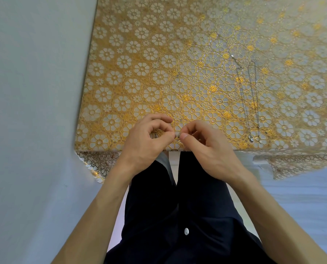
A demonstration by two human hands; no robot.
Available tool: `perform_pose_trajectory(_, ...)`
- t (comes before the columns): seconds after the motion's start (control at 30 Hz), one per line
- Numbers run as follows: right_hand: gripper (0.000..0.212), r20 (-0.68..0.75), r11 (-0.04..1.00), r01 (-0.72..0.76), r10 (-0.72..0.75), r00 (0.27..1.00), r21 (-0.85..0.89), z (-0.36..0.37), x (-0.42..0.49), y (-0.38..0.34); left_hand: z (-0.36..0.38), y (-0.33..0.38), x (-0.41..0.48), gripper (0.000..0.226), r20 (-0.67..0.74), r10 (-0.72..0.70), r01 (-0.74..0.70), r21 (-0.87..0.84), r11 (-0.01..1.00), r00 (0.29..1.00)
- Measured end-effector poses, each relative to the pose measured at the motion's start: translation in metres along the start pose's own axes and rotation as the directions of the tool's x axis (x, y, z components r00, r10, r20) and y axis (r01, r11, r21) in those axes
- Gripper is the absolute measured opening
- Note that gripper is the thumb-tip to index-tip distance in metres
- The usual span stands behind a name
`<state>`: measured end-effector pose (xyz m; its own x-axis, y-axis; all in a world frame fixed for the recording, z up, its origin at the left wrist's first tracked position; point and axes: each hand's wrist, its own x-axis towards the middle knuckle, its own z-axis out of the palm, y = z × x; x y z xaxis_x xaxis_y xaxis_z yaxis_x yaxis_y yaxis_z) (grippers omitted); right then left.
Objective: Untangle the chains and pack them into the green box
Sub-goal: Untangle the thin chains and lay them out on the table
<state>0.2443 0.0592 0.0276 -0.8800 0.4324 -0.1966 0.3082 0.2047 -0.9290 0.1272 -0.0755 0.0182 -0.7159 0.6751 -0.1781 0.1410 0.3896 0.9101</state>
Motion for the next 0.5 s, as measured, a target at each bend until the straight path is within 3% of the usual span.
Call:
perform_pose_trajectory(0.4, 0.010, -0.037, 0.995, 0.067, -0.070, 0.997, -0.069, 0.0005, -0.0009, 0.0013, -0.0034, -0.0005, 0.0009, 0.015, 0.067, -0.021, 0.021, 0.001, 1.000, 0.998)
perform_pose_trajectory(0.5, 0.013, -0.082, 0.998, 0.053, -0.055, 0.995, -0.015, -0.0009, -0.0007, 0.0000, -0.0056, -0.0039, 0.0005, 0.016, 0.070, -0.022, 0.023, -0.023, 0.999, 0.997)
